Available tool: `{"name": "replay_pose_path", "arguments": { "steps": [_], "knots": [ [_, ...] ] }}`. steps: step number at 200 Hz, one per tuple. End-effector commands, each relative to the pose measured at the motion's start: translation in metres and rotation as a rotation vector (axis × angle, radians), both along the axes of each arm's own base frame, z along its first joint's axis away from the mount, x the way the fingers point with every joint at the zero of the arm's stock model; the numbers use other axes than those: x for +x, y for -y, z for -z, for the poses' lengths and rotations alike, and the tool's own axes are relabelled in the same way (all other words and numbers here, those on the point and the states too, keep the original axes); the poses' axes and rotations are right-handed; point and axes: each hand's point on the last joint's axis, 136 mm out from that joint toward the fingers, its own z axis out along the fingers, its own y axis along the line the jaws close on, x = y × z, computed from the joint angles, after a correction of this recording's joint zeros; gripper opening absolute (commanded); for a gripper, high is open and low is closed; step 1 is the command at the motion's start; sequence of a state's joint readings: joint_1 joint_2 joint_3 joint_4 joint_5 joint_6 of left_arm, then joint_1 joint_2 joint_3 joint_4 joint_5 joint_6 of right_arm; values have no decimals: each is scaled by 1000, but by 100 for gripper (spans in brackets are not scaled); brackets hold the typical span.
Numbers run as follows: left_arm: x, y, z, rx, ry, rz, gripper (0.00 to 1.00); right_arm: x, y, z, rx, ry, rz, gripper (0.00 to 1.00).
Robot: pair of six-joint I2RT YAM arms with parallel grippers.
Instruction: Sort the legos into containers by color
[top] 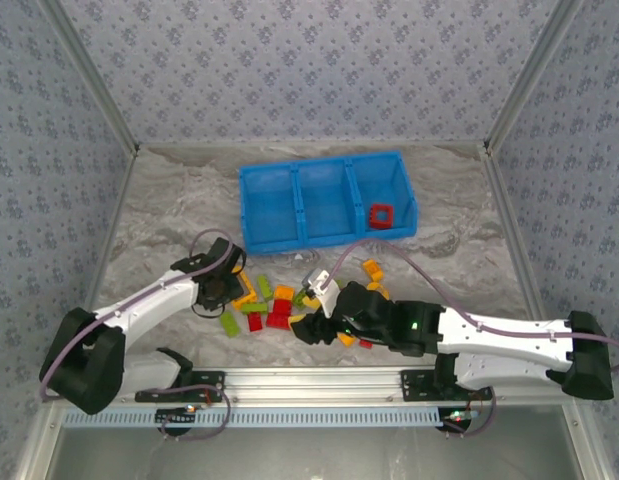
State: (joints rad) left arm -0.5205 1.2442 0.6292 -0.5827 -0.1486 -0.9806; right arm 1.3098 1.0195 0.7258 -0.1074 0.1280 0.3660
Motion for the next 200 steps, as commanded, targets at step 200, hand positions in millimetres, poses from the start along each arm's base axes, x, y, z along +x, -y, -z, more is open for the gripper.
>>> {"name": "replay_pose_path", "arguments": {
  "steps": [200],
  "knots": [
    [7, -22, -18, 123, 71, -8, 9, 9, -1, -7, -10, 3, 63, 59]
  ]
}}
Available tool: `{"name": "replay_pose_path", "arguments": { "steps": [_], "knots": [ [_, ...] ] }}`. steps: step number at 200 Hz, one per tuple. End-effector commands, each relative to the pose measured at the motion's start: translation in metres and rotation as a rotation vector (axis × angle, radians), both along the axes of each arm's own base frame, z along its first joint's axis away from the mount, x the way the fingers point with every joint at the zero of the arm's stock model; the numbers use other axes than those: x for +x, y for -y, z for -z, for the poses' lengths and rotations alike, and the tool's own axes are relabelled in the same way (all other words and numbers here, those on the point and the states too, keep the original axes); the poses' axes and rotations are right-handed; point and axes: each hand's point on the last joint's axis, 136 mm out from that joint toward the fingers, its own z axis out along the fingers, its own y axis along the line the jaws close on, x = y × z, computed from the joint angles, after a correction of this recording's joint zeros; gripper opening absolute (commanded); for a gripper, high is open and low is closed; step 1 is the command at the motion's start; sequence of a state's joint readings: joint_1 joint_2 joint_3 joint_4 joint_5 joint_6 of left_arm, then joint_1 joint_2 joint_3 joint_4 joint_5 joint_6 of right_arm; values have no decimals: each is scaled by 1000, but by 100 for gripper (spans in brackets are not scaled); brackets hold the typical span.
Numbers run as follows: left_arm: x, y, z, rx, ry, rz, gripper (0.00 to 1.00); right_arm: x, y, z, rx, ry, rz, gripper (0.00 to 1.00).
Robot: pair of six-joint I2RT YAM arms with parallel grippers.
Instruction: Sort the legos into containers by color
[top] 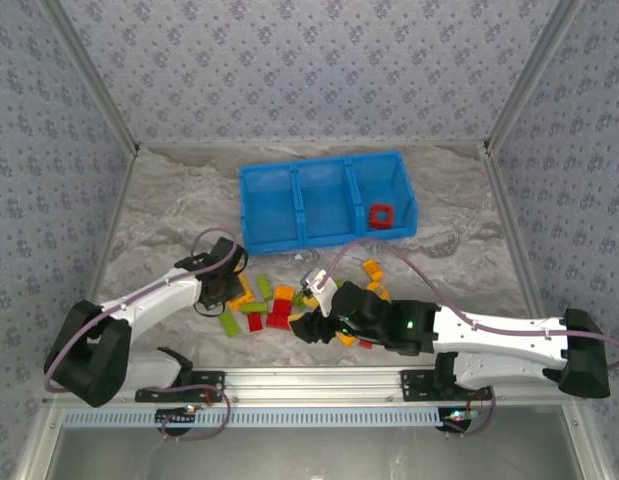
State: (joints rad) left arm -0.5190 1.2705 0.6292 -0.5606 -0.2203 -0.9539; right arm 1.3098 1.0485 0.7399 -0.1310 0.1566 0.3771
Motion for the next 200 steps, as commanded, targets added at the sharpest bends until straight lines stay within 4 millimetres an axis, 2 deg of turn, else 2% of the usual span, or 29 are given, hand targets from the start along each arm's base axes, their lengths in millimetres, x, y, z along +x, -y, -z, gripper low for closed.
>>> {"name": "replay_pose_path", "arguments": {
  "steps": [1, 25, 55, 80, 104, 129, 145, 158, 175, 200],
  "knots": [
    [-1, -13, -20, 53, 41, -9, 9, 4, -1, -14, 27, 9, 33, 59],
    [-3, -20, -52, 73, 91, -4, 9, 7, 1, -17, 32, 17, 53, 59],
    [0, -17, -107, 63, 175, 37, 9, 16, 7, -42, 76, 61, 96, 59],
    [15, 11, -160, 14, 264, 122, 9, 32, 18, -72, 118, 127, 177, 59],
    [42, 50, -191, 6, 295, 217, 9, 50, 32, -93, 132, 168, 262, 59],
    [81, 80, -198, 64, 291, 280, 8, 65, 45, -107, 140, 192, 336, 59],
    [109, 95, -193, 107, 275, 299, 8, 73, 54, -111, 134, 193, 376, 59],
    [131, 104, -183, 138, 247, 308, 8, 78, 60, -113, 139, 195, 398, 59],
    [157, 105, -164, 164, 193, 297, 8, 82, 65, -112, 145, 187, 412, 59],
    [186, 112, -137, 143, 130, 304, 8, 85, 69, -109, 150, 179, 420, 59]
  ]
}}
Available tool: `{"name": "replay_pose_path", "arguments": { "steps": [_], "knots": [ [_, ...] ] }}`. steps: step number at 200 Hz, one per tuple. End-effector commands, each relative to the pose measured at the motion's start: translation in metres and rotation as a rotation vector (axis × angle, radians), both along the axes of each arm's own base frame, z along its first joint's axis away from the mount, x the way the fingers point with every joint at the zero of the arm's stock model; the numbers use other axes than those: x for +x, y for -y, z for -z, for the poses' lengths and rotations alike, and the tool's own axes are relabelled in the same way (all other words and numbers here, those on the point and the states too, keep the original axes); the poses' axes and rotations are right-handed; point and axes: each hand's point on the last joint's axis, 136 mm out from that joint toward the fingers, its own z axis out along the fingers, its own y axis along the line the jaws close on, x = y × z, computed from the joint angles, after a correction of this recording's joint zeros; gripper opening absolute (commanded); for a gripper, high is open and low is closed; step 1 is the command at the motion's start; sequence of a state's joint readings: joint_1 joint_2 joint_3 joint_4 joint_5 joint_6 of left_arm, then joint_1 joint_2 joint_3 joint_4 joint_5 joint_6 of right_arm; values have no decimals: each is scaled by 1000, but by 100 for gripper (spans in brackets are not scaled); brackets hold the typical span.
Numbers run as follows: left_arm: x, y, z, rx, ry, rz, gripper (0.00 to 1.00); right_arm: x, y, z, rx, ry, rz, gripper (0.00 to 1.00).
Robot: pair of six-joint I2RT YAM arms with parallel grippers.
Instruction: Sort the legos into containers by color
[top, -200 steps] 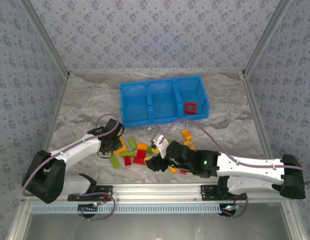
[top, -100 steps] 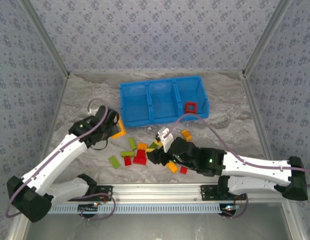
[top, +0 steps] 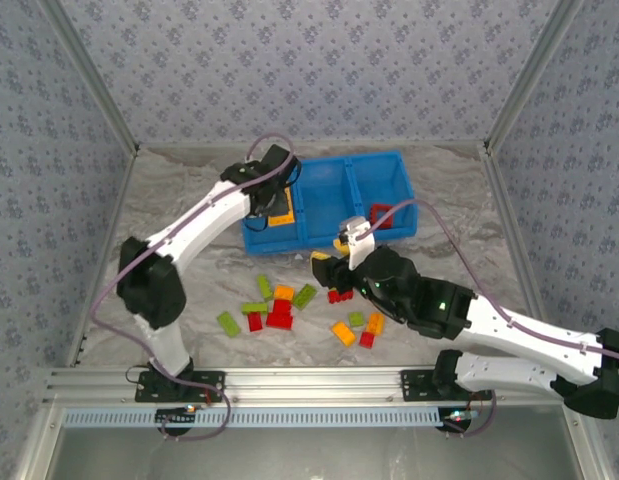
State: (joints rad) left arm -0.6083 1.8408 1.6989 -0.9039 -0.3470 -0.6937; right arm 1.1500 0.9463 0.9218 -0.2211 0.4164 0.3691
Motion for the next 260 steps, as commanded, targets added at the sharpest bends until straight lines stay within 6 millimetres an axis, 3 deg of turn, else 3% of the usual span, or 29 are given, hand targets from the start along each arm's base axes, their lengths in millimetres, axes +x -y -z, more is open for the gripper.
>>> {"name": "replay_pose_path", "arguments": {
  "steps": [1, 31, 63, 70, 113, 160, 196, 217, 240, 260],
  "knots": [
    [20, -5, 9, 21, -52, 20, 8, 3, 11, -5, 10, 5, 27, 59],
    [41, -11, 35, 93, -114, 9, 7, 6, 14, 2, 7, -13, 33, 59],
    [49, -4, 66, 79, -164, 36, 8, 5, 11, 11, 3, -23, 19, 59],
    [56, -1, 64, 66, -154, 35, 8, 5, 10, 15, -5, -26, 15, 59],
    [58, -2, 91, 83, -206, 24, 9, 9, 11, 40, -62, -76, 35, 59],
    [53, -5, 87, 81, -202, 14, 30, 15, 18, 79, -138, -188, 105, 58],
    [50, 1, 54, 49, -139, 24, 37, 20, 28, 105, -208, -287, 176, 56],
    [44, 4, 4, 31, -26, 20, 39, 26, 35, 124, -281, -381, 233, 54],
    [13, 13, -55, 10, 118, 53, 50, 31, 37, 151, -354, -527, 269, 53],
    [-34, 23, -105, 6, 246, 123, 62, 36, 37, 176, -430, -663, 291, 52]
  ]
}}
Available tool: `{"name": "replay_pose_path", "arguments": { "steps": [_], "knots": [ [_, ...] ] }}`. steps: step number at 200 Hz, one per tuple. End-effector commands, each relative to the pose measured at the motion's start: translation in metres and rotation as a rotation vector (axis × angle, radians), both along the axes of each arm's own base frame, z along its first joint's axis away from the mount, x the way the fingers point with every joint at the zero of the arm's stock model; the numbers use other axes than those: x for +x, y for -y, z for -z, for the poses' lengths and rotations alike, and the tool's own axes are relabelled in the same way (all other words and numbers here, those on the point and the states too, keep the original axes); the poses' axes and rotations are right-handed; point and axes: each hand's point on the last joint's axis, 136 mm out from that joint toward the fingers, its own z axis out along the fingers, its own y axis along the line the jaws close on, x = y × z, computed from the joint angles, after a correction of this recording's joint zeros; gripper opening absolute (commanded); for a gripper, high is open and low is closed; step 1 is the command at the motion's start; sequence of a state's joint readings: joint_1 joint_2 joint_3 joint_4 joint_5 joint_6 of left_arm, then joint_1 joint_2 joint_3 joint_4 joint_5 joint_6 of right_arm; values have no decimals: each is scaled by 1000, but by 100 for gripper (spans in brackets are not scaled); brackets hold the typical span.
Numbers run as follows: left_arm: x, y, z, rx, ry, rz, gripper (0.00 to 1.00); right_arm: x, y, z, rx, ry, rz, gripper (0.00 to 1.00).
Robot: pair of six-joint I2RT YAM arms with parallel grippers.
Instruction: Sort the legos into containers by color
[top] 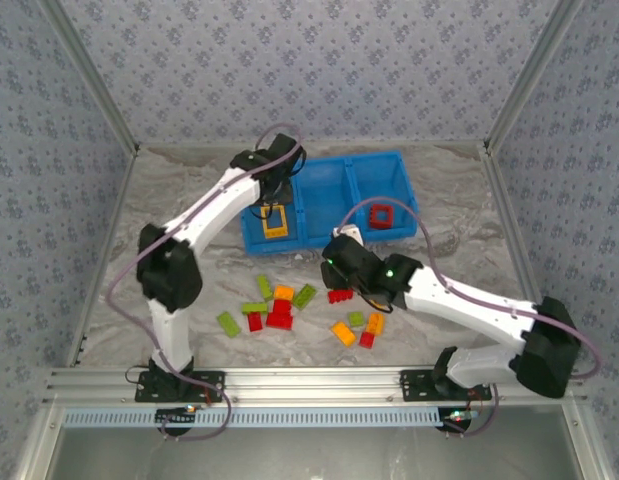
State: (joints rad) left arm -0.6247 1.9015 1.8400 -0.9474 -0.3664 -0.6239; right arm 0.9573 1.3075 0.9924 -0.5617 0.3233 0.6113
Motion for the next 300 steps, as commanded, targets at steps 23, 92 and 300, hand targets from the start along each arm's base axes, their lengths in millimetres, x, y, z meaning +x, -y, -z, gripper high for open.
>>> {"name": "replay_pose_path", "arguments": {
  "steps": [23, 92, 300],
  "knots": [
    [-115, 32, -117, -110, 310, 227, 70, -1, 8, 46, -112, -295, 75, 52],
    [-254, 33, -94, -450, 298, 493, 72, 17, -7, 87, -162, -398, 122, 54],
    [-266, -1, -72, -485, 251, 409, 72, 34, 6, 82, -181, -312, 189, 20]
  ]
}}
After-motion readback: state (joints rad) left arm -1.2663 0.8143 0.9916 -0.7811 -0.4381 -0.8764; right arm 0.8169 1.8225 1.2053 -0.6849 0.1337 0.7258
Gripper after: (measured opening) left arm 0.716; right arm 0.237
